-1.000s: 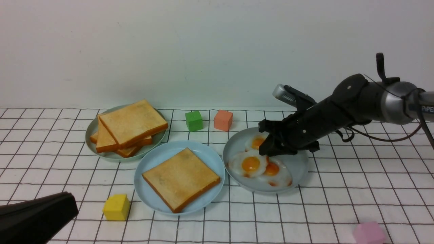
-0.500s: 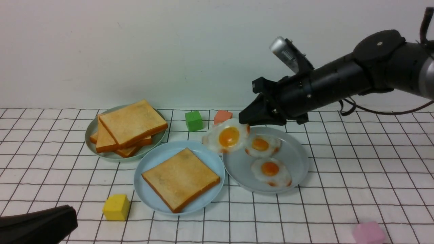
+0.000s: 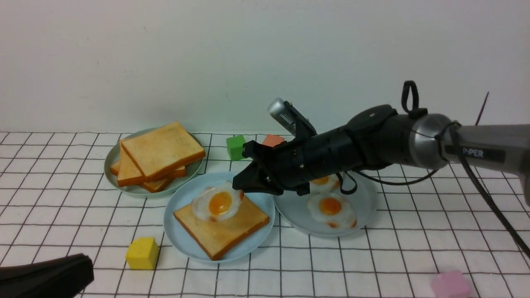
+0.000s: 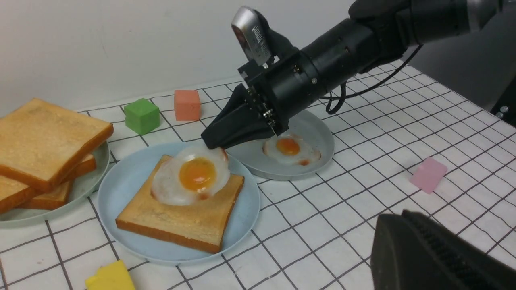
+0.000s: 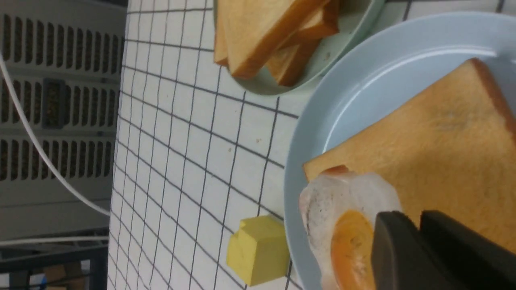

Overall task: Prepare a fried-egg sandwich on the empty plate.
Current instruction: Use the right arm to place the fried egg on the slice of bread in the middle, then use the left arm to grab a slice of bread

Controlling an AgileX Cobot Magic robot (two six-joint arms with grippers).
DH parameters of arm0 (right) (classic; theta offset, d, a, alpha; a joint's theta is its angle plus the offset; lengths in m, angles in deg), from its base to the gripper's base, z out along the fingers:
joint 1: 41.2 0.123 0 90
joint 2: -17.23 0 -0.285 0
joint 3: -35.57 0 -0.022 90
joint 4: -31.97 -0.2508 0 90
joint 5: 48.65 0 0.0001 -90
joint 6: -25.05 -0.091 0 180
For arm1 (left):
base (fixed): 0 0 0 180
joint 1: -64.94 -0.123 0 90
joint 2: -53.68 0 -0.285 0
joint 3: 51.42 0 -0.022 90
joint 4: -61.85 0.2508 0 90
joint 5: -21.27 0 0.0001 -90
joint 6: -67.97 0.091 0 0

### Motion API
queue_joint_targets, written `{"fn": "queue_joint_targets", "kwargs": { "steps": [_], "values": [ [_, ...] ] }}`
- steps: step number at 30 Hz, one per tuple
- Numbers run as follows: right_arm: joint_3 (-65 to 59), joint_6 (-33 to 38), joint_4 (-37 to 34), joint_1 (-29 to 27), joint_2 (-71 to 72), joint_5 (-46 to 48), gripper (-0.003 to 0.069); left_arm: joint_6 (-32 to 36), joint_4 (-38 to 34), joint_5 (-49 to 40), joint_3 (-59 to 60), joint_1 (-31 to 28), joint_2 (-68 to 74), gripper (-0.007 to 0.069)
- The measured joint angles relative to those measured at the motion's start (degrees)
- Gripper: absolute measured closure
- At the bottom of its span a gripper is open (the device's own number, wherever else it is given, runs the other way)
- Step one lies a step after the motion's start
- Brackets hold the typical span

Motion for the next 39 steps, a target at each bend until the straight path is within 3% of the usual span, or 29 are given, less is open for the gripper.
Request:
{"fn": "queue_joint_targets", "kwargs": {
  "steps": [6,11,13,15,17,18,19,22,23,24,26,30,34,39],
  "values": [
    [0.0,-1.1,-0.6,0.1,-1.4,0.6,0.0519,0.0,0.1,-0.8,0.0,0.0,0.0,0.062],
    [0.0,-2.0,3.2,0.0,-1.3,1.2,0.0264,-1.6,0.1,-1.7,0.0,0.0,0.0,0.0619],
    [0.0,-3.2,6.7,-0.9,-0.5,2.5,0.0209,-2.9,0.1,-3.3,0.0,0.0,0.0,0.0619],
    [0.0,-5.3,12.0,-2.0,1.4,4.3,0.0199,-4.6,0.1,-5.3,0.0,0.0,0.5,0.0619],
    [0.0,-7.0,15.3,-2.9,3.4,5.6,0.021,-5.8,0.1,-6.6,0.0,0.0,1.2,0.0619],
    [0.0,-10.0,22.8,-4.0,6.8,7.9,0.0257,-8.6,0.5,-8.2,0.0,0.0,3.4,0.0619],
    [0.0,-10.4,23.7,-4.2,7.8,8.6,0.0264,-8.9,0.6,-8.6,0.0,0.0,3.8,0.0619],
    [-0.1,-17.6,42.5,-4.6,17.2,14.2,0.0421,-14.6,2.8,-11.5,-1.5,0.0,12.7,0.0619],
    [-0.5,-20.0,47.2,-4.4,20.2,15.7,0.0478,-15.4,3.7,-12.0,-2.6,0.0,15.8,0.0619],
    [-0.6,-20.9,48.1,-4.3,21.5,16.0,0.0487,-15.5,3.8,-12.1,-2.9,0.0,16.4,0.0619],
    [-3.8,-26.1,58.7,-2.7,29.7,18.5,0.0589,-16.2,6.9,-13.0,-7.3,0.0,25.3,0.0629],
    [-9.7,-30.7,64.6,-0.6,39.8,18.8,0.0641,-17.0,10.2,-13.6,-13.6,-0.6,34.4,0.0638],
    [-18.1,-33.1,66.1,1.8,52.1,17.7,0.0648,-14.1,10.9,-14.2,-23.9,-6.5,46.7,0.0638],
    [-26.9,-33.6,66.2,3.1,65.9,15.5,0.0648,3.3,1.0,-18.2,-38.3,-18.5,62.1,0.0638]
  ]
}}
